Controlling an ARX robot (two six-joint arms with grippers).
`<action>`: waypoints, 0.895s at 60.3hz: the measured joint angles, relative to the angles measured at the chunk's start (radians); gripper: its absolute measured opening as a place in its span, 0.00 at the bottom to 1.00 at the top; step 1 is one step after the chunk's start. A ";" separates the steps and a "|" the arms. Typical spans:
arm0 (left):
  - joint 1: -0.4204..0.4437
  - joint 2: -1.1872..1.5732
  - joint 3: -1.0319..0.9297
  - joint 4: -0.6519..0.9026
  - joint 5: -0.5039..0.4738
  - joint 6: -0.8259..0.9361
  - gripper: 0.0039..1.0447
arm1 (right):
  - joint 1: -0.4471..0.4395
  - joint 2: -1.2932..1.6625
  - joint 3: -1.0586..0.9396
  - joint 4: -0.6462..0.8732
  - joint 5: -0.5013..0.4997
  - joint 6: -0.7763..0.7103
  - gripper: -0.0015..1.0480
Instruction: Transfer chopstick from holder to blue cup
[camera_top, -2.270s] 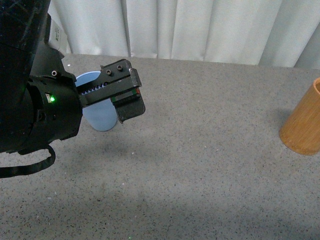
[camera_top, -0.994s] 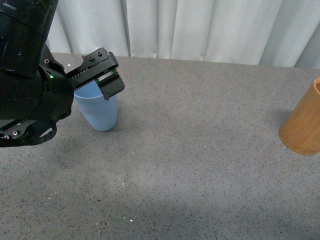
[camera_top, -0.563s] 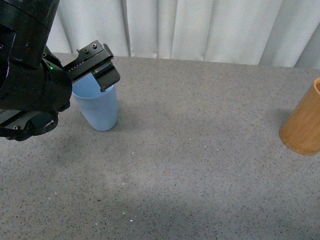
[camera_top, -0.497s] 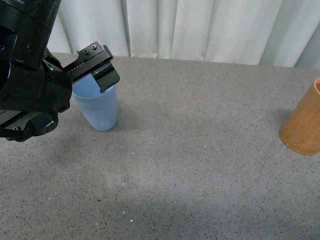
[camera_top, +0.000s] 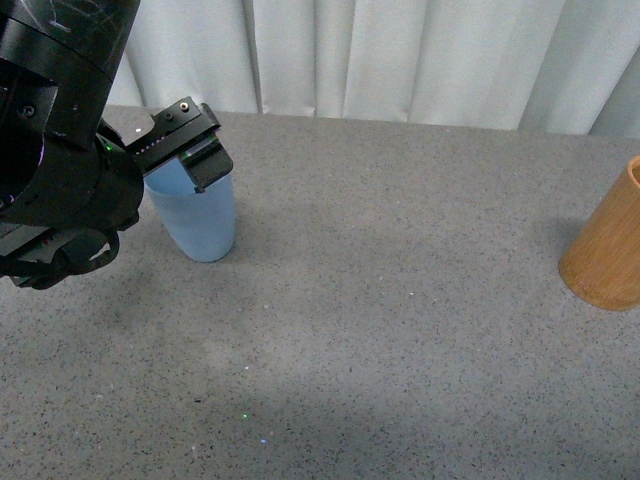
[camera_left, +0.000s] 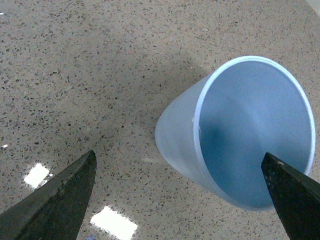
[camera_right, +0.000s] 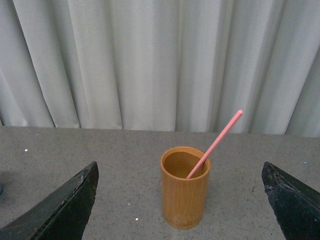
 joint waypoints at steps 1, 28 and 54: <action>0.001 0.001 0.000 0.000 -0.001 -0.001 0.94 | 0.000 0.000 0.000 0.000 0.000 0.000 0.91; 0.011 0.022 0.003 0.000 -0.014 -0.002 0.94 | 0.000 0.000 0.000 0.000 0.000 0.000 0.91; 0.006 0.033 0.005 -0.012 -0.030 -0.003 0.53 | 0.000 0.000 0.000 0.000 0.000 0.000 0.91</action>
